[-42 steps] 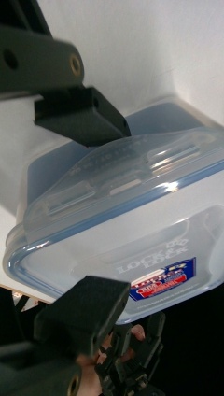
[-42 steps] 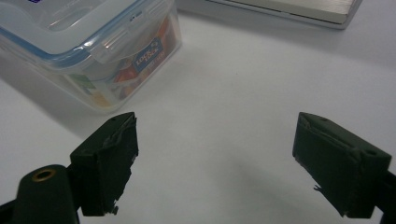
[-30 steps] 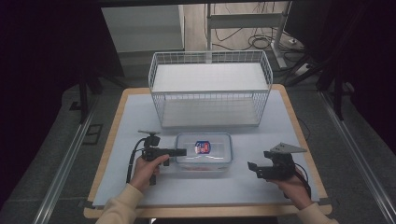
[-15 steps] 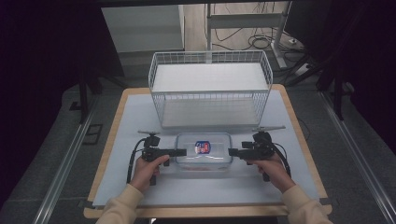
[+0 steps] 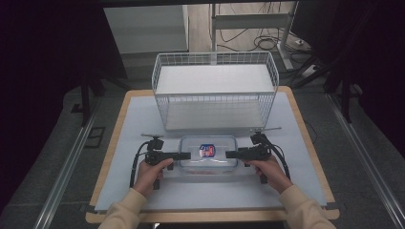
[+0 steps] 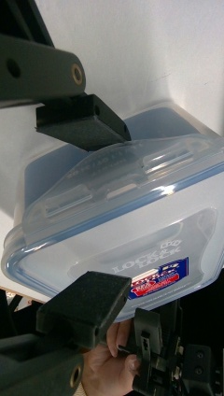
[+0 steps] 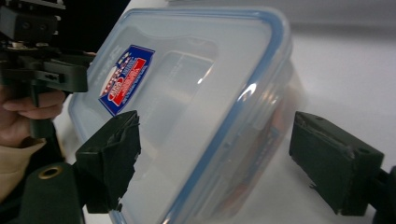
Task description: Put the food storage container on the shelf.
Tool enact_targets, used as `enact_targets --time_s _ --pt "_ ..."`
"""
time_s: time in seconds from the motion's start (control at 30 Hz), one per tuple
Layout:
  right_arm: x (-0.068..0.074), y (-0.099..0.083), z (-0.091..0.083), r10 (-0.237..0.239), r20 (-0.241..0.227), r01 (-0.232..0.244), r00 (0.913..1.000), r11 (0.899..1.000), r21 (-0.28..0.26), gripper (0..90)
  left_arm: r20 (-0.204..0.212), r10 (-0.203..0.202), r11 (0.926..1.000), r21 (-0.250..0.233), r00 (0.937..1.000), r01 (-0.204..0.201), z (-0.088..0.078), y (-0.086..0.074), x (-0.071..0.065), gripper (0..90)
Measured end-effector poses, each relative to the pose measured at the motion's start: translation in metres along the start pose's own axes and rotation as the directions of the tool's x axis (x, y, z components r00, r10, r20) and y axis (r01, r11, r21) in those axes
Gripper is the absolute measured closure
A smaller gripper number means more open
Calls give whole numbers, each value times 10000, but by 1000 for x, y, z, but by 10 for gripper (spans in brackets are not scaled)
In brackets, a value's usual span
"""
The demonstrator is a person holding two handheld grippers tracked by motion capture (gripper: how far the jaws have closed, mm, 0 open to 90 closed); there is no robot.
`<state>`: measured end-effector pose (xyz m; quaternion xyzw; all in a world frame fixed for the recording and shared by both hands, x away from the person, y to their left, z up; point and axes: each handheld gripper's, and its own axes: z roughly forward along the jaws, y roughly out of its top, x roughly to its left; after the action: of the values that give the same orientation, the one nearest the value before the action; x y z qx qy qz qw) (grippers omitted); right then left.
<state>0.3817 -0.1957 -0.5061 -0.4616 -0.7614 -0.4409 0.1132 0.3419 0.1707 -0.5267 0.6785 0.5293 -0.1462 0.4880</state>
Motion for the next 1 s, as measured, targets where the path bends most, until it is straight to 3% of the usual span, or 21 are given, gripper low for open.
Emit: enact_targets --time_s 0.17,0.33,0.5,0.83,1.0 --pt "0 -1 3 219 -252 -215 9994 9997 133 185 2 10 10000 -18 10000 -10 0 0 0 289" --pt "0 -1 -5 344 -249 -347 9991 9993 -111 322 6 76 9999 -99 10000 -76 0 -1 0 290" --pt "-2 -2 -7 504 -433 -513 9978 9985 -203 354 -48 179 9997 -165 9998 -180 -1 -3 -2 295" --pt "7 -12 -19 -13 -447 -19 9990 9975 -713 450 -387 751 9951 -611 9964 -773 -10 -16 -17 349" --pt "16 -21 -27 -416 -354 378 9985 9940 -1024 498 -435 1186 9878 -966 9920 -1223 -17 -28 -23 399"
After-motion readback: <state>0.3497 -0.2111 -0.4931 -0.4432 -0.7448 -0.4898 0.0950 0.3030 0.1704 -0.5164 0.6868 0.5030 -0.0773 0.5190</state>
